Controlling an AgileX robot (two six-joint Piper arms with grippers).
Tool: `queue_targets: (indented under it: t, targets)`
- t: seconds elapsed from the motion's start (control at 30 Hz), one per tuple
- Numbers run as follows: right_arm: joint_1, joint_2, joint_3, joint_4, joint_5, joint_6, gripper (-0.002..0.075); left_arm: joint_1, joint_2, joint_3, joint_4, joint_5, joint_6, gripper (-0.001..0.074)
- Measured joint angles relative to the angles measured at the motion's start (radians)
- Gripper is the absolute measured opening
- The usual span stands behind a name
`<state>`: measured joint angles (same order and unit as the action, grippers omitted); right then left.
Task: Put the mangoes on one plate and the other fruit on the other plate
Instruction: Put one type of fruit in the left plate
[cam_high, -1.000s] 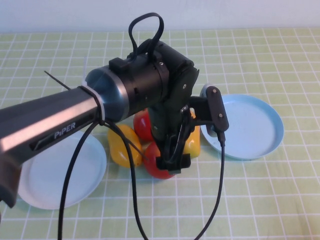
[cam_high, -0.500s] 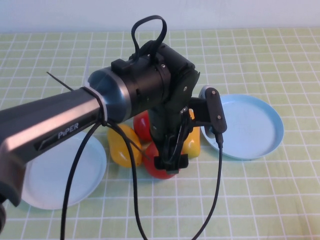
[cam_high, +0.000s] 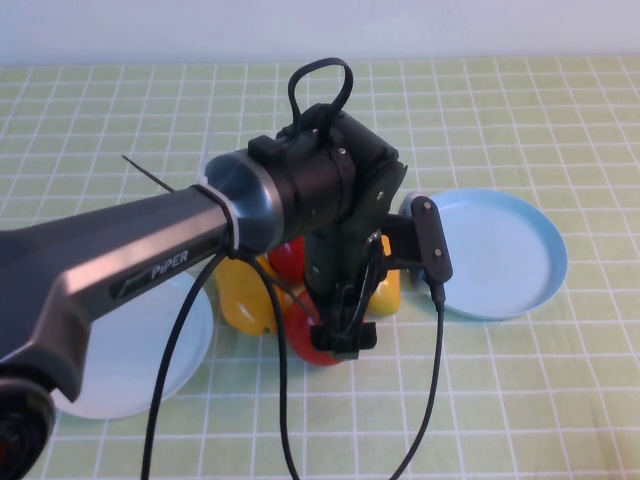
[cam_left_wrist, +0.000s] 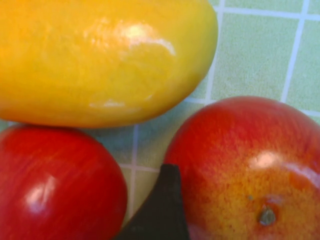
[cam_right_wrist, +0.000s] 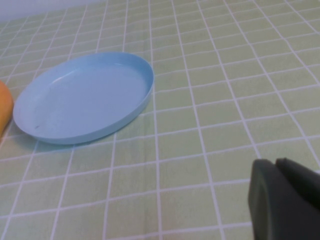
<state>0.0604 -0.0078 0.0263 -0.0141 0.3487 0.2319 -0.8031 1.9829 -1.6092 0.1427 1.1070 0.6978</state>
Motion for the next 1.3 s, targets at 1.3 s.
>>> queue_targets:
  t: [1.3]
  targets:
    - [0.000, 0.000, 0.000, 0.000, 0.000, 0.000, -0.0016, 0.037, -0.251, -0.001, 0.004, 0.078, -0.065, 0.0574]
